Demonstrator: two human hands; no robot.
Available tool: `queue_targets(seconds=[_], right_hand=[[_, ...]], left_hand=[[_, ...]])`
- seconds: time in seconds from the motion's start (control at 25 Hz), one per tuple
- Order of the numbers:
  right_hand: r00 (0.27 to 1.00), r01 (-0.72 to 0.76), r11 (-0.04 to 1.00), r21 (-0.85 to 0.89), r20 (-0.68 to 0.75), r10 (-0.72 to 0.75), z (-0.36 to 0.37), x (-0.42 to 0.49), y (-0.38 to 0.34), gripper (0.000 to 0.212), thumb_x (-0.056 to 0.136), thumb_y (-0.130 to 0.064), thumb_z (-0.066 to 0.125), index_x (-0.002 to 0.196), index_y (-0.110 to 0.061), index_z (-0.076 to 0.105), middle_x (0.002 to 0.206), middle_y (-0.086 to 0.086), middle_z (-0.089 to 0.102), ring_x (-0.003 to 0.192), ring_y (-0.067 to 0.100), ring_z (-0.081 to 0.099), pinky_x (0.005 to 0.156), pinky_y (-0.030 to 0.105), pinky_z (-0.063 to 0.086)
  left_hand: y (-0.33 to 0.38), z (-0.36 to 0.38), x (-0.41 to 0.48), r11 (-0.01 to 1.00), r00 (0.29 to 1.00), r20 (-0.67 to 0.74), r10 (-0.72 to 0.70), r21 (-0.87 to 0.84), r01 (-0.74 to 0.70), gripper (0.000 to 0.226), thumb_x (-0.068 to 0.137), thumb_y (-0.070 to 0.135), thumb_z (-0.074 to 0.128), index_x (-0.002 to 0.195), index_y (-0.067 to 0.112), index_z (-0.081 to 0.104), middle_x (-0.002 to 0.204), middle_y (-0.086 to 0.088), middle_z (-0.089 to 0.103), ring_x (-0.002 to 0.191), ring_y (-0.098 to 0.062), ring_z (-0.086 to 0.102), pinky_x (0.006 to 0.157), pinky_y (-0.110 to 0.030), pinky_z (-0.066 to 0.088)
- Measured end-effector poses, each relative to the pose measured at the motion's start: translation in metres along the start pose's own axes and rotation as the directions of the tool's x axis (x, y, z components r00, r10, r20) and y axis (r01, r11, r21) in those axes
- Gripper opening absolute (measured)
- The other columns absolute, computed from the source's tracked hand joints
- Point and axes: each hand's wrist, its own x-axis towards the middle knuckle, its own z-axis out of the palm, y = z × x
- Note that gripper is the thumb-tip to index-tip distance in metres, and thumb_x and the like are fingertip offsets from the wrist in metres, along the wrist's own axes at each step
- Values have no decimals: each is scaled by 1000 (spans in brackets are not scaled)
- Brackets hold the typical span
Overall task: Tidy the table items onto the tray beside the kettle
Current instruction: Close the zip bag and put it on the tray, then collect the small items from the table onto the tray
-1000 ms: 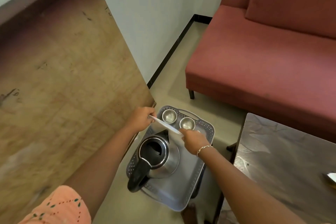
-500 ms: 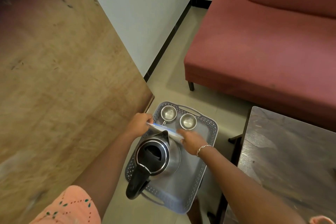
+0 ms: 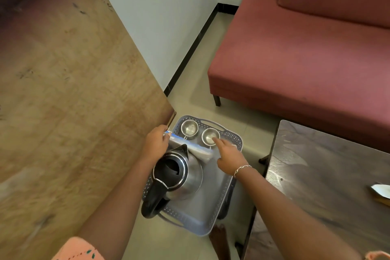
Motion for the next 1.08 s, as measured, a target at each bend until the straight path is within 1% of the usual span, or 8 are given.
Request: queue_targets(seconds=[0.08, 0.16, 0.24, 0.36, 0.48, 0.56, 0.84, 1.08], right_hand=[[995, -7, 1000, -19, -98, 5, -9, -20, 11, 64, 81, -3, 47, 139, -16, 26, 145, 10, 31, 125, 33, 39, 100, 40, 41], [984, 13, 993, -118, -173, -34, -16, -43, 26, 63, 85, -15, 51, 141, -16, 22, 148, 10, 27, 129, 31, 35, 103, 37, 36], [976, 19, 982, -187, -208, -59, -19, -68, 40, 66, 88, -30, 53, 143, -15, 19, 151, 12, 21, 137, 30, 23, 110, 37, 27], [969, -19, 969, -245, -242, -41, -27, -118, 66, 68, 90, -42, 48, 144, -16, 15, 154, 14, 14, 142, 30, 10, 116, 39, 14], [955, -56, 955, -290, -295, -33, -32, -177, 94, 68, 92, -46, 41, 145, -15, 13, 154, 15, 12, 142, 30, 7, 116, 38, 8], [950, -78, 952, -295, -312, -19, -33, -211, 112, 69, 92, -48, 40, 145, -15, 12, 154, 14, 10, 143, 29, 5, 116, 38, 6], [903, -202, 945, -259, -423, 77, -44, -349, 183, 70, 91, -49, 40, 145, -14, 12, 154, 16, 10, 142, 29, 5, 117, 38, 4], [860, -294, 916, -275, -494, 127, -55, -434, 234, 73, 91, -52, 38, 145, -11, 11, 153, 19, 9, 142, 31, 5, 116, 41, 2]], left_hand=[[19, 3, -23, 999, 995, -104, 3, -34, -7, 35, 92, 17, 52, 121, -3, 53, 126, -22, 56, 129, -35, 40, 103, -39, 32], [38, 9, -52, 996, 978, -190, 84, 3, -85, 40, 91, 20, 56, 124, -3, 51, 133, -22, 50, 137, -35, 28, 110, -42, 25], [57, 19, -82, 985, 963, -210, 172, 66, -161, 47, 88, 22, 60, 127, -2, 48, 142, -25, 38, 139, -36, 22, 113, -46, 21], [88, 39, -132, 957, 951, -152, 270, 154, -247, 63, 88, 33, 59, 138, 3, 36, 152, -23, 18, 143, -34, 11, 116, -46, 12], [116, 68, -183, 935, 958, -31, 284, 231, -270, 75, 90, 49, 46, 147, 11, 14, 156, -17, -2, 144, -29, -5, 117, -42, 2], [130, 88, -212, 903, 954, 32, 298, 315, -292, 80, 90, 56, 39, 147, 13, 3, 156, -17, -9, 144, -29, -11, 117, -42, -2], [210, 154, -319, 787, 886, 160, 436, 409, -462, 83, 90, 61, 29, 146, 12, -7, 154, -18, -18, 142, -30, -18, 116, -44, -8], [273, 193, -382, 698, 809, 224, 543, 416, -583, 83, 90, 61, 29, 146, 11, -7, 154, -16, -18, 142, -28, -19, 115, -42, -9]])
